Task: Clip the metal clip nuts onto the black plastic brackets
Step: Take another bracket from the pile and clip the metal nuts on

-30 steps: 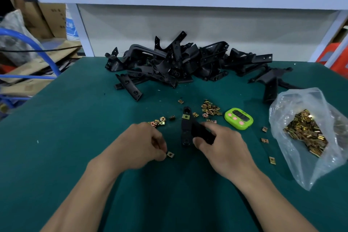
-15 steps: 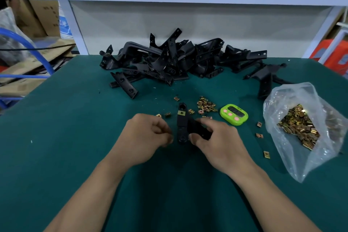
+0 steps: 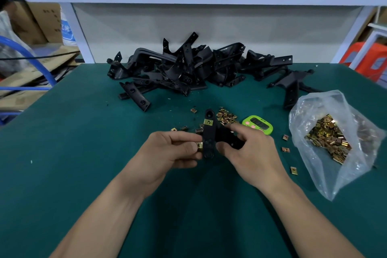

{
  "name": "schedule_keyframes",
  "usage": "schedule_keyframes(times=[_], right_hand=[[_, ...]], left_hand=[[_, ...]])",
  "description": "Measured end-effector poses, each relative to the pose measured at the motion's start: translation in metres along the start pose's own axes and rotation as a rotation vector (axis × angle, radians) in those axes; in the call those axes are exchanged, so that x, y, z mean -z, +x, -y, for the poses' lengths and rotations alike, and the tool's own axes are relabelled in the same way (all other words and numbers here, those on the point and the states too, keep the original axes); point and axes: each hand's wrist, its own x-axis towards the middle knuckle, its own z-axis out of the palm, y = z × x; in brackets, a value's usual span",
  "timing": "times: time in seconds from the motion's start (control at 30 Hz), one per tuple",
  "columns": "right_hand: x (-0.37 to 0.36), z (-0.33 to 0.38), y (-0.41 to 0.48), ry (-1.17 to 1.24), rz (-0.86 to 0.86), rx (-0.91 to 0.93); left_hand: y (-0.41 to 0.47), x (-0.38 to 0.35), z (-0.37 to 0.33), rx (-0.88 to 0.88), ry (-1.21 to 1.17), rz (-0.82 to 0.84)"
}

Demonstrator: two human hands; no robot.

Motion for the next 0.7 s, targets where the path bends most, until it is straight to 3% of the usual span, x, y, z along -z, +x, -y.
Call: schedule_keyframes(times=[0.47,0.7], right_hand=[[-0.002,0.003,-0.001,0.017,-0.082,0.053],[-0.002,0.002,-0.001,0.04,-0.086,0.065]], left_hand=[[-0.002,-0.017,0.001,-0.054,0.054,-0.172],[-0.001,-0.019,0.004,-0.072,0.073,-0.183]])
